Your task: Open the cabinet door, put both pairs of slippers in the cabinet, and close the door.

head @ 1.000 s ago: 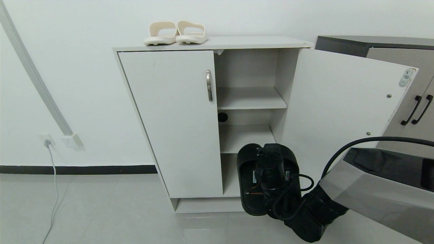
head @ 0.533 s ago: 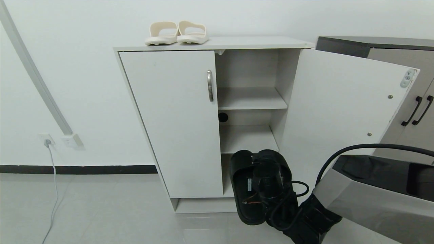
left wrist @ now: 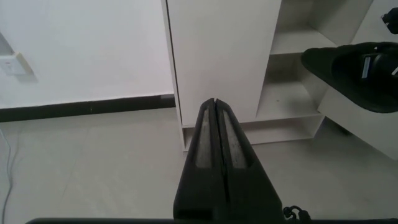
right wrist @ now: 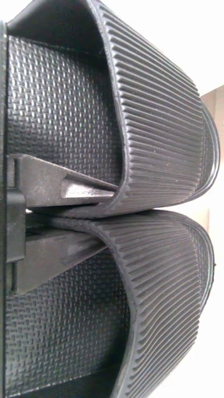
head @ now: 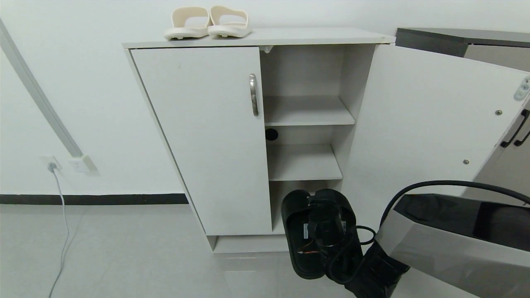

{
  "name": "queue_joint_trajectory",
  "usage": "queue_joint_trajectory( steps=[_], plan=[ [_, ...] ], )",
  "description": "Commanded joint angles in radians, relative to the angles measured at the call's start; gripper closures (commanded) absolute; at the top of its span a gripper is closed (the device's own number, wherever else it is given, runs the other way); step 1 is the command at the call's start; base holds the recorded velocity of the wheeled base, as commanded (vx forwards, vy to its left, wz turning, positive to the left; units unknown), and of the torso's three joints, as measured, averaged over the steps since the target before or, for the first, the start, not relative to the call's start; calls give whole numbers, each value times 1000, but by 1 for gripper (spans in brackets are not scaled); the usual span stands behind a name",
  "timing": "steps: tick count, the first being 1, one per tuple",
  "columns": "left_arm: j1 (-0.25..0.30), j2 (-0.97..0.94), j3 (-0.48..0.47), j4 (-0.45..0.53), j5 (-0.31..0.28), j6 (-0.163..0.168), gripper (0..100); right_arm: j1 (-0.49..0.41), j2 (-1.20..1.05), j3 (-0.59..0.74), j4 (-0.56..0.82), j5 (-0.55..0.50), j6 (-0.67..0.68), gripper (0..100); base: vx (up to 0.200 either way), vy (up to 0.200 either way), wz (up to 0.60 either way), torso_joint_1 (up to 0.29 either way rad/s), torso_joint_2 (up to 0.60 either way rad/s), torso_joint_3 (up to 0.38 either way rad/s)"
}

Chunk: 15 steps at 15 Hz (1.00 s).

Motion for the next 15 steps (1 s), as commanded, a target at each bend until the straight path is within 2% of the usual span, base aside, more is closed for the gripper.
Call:
queue_joint_trajectory(
  steps=[1, 7, 11, 15],
  plan=[
    [0, 1, 0, 0, 0, 0, 100, -1, 9, 1, 0, 0, 1, 100, 0, 0, 0, 0, 0, 0],
    [0, 1, 0, 0, 0, 0, 100, -1, 104, -9, -86, -4, -9, 100, 0, 0, 0, 0, 0, 0],
    [0, 1, 0, 0, 0, 0, 100, -1, 83, -9, -94, -2, -9, 100, 0, 0, 0, 0, 0, 0],
    [0, 1, 0, 0, 0, 0, 100, -1, 84, -9, -94, -2, -9, 100, 0, 0, 0, 4, 0, -138]
  ],
)
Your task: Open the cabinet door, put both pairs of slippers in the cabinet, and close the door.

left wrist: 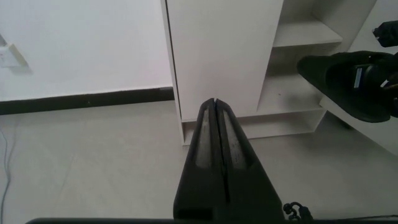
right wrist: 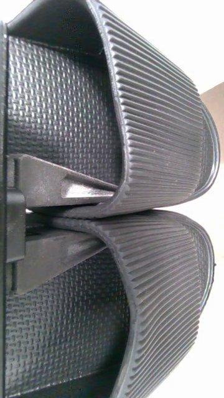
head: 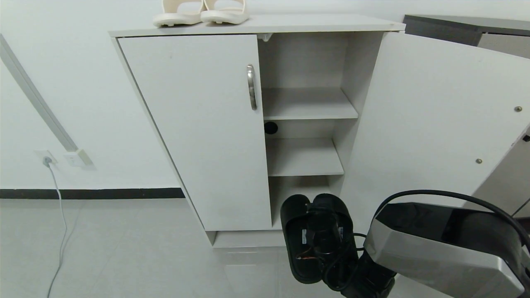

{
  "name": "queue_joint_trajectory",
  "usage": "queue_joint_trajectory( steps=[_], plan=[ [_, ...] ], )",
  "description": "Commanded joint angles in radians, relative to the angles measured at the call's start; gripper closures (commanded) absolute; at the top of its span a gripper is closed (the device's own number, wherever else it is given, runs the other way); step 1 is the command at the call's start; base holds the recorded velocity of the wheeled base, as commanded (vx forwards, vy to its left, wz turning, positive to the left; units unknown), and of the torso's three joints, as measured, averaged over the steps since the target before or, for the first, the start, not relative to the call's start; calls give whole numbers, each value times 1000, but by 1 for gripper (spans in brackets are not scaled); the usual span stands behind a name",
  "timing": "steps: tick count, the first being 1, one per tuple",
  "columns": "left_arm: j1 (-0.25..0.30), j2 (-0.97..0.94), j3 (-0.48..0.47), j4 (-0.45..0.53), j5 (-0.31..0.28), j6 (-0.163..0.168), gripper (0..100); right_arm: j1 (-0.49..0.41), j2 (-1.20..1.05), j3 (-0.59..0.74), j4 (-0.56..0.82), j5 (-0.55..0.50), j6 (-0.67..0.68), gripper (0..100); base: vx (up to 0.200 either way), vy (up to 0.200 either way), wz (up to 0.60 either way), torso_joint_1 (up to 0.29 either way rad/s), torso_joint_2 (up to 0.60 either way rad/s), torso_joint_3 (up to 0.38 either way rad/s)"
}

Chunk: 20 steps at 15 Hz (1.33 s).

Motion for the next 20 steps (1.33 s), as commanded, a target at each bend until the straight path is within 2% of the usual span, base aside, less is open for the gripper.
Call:
queue_joint_trajectory(
  steps=[1, 3, 5, 7, 8, 12, 20],
  plan=[
    [0, 1, 0, 0, 0, 0, 100, 1, -1, 0, 0, 0, 0, 100, 0, 0, 0, 2, 7, -183],
    [0, 1, 0, 0, 2, -1, 100, 1, 1, 0, -28, -6, -2, 100, 0, 0, 0, 7, 7, -193],
    [0, 1, 0, 0, 0, -1, 100, 1, 16, 8, -124, -9, -49, 100, 0, 0, 0, 2, 5, -125],
    [0, 1, 0, 0, 2, -4, 100, -13, 70, 11, -347, -7, -178, 100, 0, 0, 0, 0, 0, 0],
    [0, 1, 0, 0, 2, -6, 100, -15, 76, 8, -394, -7, -213, 100, 0, 0, 0, 0, 0, 0],
    [0, 1, 0, 0, 2, -6, 100, -15, 70, 10, -403, -7, -223, 100, 0, 0, 0, 0, 0, 0],
    [0, 1, 0, 0, 2, -7, 100, -15, 35, 10, -402, -7, -223, 100, 200, 0, 0, 1, 3, 2]
  ],
)
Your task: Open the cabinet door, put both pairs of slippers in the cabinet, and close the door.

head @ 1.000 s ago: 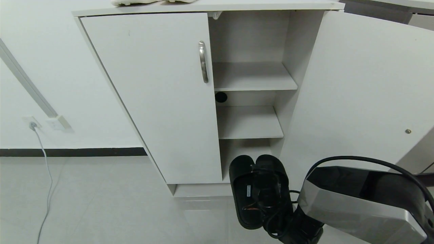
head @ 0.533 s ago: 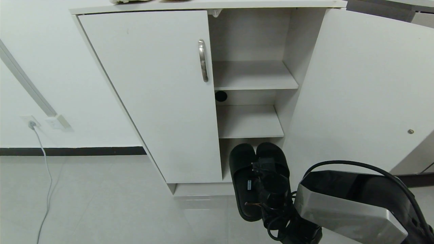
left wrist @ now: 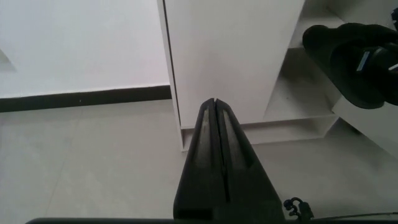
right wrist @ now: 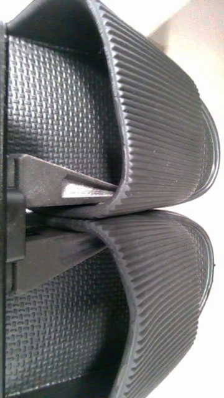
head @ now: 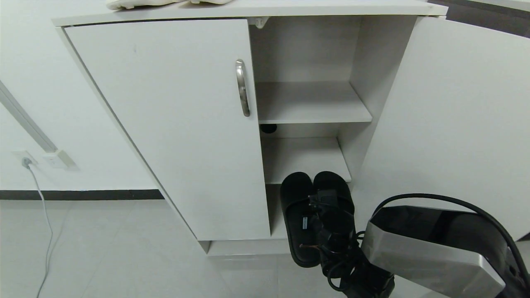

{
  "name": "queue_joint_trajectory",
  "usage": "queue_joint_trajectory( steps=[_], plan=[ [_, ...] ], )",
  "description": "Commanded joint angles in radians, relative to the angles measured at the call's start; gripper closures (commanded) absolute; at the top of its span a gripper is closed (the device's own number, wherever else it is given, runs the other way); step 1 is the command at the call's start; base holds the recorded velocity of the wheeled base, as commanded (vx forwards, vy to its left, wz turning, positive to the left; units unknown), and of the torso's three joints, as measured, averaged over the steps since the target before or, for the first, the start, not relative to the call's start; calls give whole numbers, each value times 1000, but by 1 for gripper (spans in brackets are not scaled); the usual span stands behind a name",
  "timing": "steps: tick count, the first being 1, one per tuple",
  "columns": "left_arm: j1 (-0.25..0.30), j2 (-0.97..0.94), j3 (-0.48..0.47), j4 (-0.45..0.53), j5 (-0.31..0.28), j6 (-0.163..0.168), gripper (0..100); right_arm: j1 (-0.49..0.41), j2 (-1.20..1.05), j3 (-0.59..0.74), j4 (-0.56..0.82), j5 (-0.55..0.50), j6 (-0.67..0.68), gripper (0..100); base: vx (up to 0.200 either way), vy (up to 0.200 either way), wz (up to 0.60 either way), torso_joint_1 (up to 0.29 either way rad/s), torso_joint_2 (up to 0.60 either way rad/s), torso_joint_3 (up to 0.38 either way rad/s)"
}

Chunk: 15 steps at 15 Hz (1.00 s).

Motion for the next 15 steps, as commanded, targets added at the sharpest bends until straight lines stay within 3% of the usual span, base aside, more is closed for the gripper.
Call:
queue_joint_trajectory(
  steps=[1, 4, 8, 12, 15],
  plan=[
    [0, 1, 0, 0, -1, 0, 100, -1, -9, 0, 0, -1, 0, 100, 200, 0, 0, 2, 7, 2],
    [0, 1, 0, 0, -1, 0, 100, -1, -9, -4, 5, 1, 0, 100, 200, 0, 0, 1, 1, -1],
    [0, 1, 0, 0, -1, 0, 100, -37, -13, -70, 111, 1, 8, 100, 0, 0, 0, 0, 0, 0],
    [0, 1, 0, 0, -1, 0, 100, -53, -15, -228, 338, 2, 77, 100, 0, 0, 0, 0, 0, 0],
    [0, 1, 0, 0, 1, 0, 100, -87, 14, -417, 537, 13, 118, 100, 0, 0, 0, 0, 0, 0]
  ],
)
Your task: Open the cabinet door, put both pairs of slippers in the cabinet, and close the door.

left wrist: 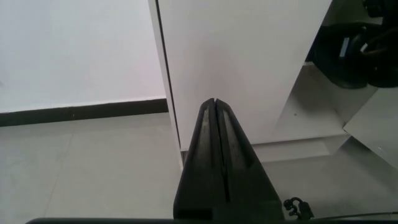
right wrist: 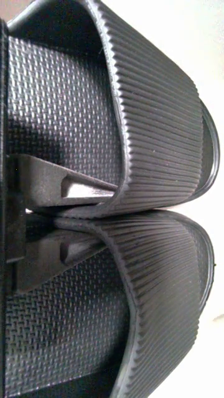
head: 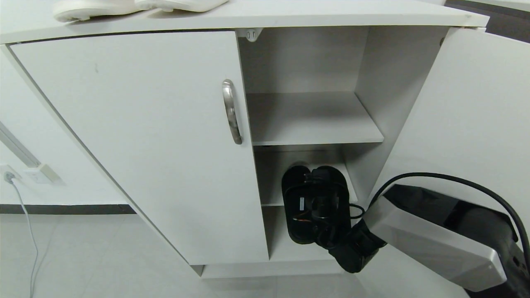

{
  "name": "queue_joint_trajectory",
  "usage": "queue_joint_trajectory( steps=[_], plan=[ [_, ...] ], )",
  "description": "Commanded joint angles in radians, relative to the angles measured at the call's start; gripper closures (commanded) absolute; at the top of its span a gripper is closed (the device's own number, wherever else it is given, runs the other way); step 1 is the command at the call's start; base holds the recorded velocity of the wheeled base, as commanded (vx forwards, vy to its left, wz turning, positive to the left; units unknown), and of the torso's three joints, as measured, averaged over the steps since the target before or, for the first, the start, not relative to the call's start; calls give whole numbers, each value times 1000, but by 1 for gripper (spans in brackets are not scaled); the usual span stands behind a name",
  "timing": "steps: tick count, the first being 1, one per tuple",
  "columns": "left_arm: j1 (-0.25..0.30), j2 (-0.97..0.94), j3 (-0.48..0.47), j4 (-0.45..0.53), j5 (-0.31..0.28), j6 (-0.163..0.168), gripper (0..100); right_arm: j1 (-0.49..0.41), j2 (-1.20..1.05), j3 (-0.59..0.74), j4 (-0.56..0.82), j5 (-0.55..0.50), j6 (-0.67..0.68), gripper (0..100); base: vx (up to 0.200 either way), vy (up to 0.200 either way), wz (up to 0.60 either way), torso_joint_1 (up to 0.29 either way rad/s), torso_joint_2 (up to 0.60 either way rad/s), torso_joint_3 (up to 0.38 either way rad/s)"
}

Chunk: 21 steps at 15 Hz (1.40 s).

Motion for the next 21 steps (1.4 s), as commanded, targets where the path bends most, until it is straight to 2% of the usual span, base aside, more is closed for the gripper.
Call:
queue_joint_trajectory(
  steps=[1, 4, 7, 11, 18, 21],
  plan=[
    [0, 1, 0, 0, 0, 0, 100, -26, 36, -137, 71, 12, 8, 100, 0, 0, 0, 0, 0, 0],
    [0, 1, 0, 0, -1, 0, 100, -49, 87, -264, 140, 16, 6, 100, 0, 0, 0, 0, 0, 0],
    [0, 1, 0, 0, 0, 0, 100, -69, 112, -329, 171, 67, 5, 100, 0, 0, 0, 0, 0, 0],
    [0, 1, 0, 0, -1, 0, 100, -114, 145, -430, 242, 82, 2, 100, 0, 0, 0, 0, 0, 0],
    [0, 1, 0, 0, 0, -6, 100, -121, 167, -564, 352, 90, 2, 100, 0, 0, 0, 0, 0, 0],
    [0, 1, 0, 0, 0, -6, 100, -121, 176, -574, 371, 101, 0, 100, 0, 0, 0, 0, 0, 0]
  ],
)
